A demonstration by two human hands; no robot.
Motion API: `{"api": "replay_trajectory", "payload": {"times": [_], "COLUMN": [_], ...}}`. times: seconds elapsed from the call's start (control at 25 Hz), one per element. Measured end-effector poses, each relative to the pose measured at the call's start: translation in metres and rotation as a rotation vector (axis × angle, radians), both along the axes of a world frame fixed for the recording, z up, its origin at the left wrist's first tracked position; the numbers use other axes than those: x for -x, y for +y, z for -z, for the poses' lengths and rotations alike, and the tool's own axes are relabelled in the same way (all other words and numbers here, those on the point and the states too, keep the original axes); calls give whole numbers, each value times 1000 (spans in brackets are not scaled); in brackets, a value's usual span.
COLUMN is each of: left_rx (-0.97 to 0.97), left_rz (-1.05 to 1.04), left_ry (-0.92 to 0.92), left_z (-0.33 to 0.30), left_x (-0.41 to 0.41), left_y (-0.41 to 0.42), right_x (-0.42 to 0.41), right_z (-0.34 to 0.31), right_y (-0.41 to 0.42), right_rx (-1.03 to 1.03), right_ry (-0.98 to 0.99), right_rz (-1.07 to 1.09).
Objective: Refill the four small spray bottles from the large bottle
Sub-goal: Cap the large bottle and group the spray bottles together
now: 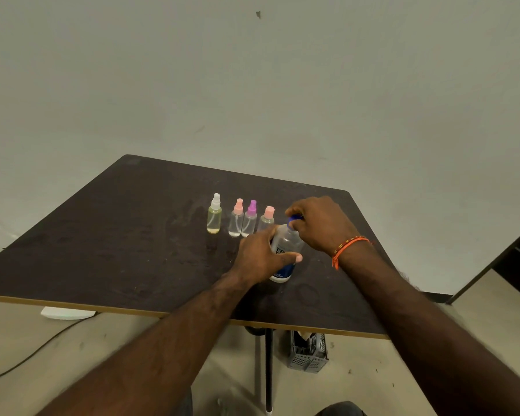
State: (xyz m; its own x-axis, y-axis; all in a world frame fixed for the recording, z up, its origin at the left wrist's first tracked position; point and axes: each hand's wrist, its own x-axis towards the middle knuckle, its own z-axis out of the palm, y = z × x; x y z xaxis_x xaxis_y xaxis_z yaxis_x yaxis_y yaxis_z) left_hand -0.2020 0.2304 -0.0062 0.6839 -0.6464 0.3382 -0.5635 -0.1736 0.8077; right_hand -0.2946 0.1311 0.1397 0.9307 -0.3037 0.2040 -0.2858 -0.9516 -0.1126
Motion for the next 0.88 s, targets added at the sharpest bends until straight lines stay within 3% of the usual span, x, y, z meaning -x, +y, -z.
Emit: {"api": "replay_trajectory", "payload": {"times": [0.16, 0.32, 0.44, 0.6, 0.76, 0.88], "left_rx": [15, 35, 27, 33, 44, 47], "left_rz": [11, 27, 20, 18, 27, 17], "left_ry": [8, 28, 13, 14, 23, 26], "left_z": [-4, -3, 1, 1, -3, -1], "left_x": [1, 2, -1, 0, 2, 2], "left_y": [3, 2, 1, 1, 3, 3], "right_x": [-1, 7, 4, -5, -7, -3], "right_z": [8, 4, -1, -3, 4, -3], "right_y": [-3, -2, -4, -6, -6, -6], "right_rx": [10, -93, -28, -29, 108, -48], "right_ry": [6, 50, 45, 33, 41, 76], "right_rz": [106, -25, -66, 48, 140, 42]}}
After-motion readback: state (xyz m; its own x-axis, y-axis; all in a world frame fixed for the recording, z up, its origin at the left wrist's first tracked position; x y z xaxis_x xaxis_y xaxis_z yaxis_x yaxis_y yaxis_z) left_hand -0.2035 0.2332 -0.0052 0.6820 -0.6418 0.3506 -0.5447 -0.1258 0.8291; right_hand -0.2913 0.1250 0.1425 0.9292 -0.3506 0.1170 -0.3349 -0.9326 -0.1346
